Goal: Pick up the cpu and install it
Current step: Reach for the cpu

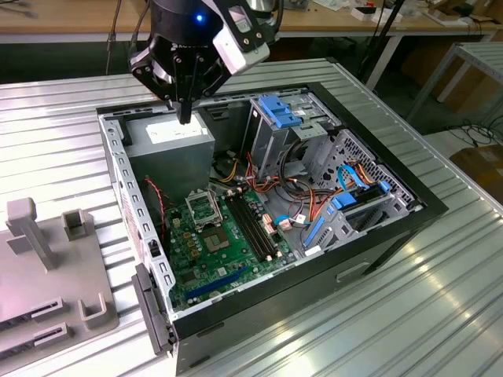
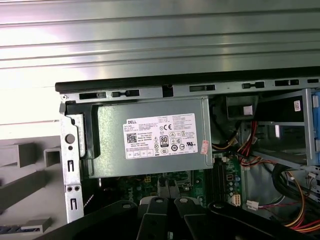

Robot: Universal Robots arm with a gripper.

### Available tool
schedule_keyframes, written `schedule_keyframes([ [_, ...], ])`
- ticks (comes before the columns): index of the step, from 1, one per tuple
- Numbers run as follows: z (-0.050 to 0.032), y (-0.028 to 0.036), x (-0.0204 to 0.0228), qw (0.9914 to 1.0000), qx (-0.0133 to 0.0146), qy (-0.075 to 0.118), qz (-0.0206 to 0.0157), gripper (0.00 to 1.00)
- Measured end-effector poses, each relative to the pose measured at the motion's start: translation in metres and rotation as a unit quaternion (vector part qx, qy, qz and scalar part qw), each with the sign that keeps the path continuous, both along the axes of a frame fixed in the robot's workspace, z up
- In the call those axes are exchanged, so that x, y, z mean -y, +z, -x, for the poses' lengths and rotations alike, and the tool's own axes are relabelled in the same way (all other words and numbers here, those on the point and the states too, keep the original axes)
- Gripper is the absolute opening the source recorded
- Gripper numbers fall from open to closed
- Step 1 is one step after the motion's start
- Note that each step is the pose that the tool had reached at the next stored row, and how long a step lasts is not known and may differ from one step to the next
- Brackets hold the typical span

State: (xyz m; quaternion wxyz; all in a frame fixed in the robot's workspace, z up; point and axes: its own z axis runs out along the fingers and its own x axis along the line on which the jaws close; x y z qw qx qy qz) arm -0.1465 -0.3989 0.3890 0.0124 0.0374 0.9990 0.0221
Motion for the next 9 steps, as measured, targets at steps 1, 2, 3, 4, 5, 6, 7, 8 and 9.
schedule_keyframes([
  [1, 0.0003, -0.0001, 0.0, 1.0, 0.0, 0.0, 0.0, 0.11],
  [2, 0.0006, -0.0002, 0.0, 1.0, 0.0, 0.0, -0.0001, 0.11],
  [3, 0.0009, -0.0003, 0.0, 1.0, 0.0, 0.0, -0.0001, 0.11],
  [4, 0.0012, -0.0004, 0.0, 1.0, 0.0001, 0.0, -0.0001, 0.11],
  [5, 0.0015, -0.0005, 0.0, 1.0, 0.0001, 0.0, -0.0001, 0.11],
  [6, 0.0019, -0.0006, 0.0, 1.0, 0.0, 0.0, -0.0001, 0.11],
  [7, 0.0023, -0.0006, 0.0, 1.0, 0.0, 0.0, 0.0, 0.11],
  [8, 0.0026, -0.0007, 0.0, 1.0, 0.0, 0.0, 0.0, 0.11],
  [9, 0.0032, -0.0008, 0.0, 1.0, 0.0, 0.0, -0.0001, 0.11],
])
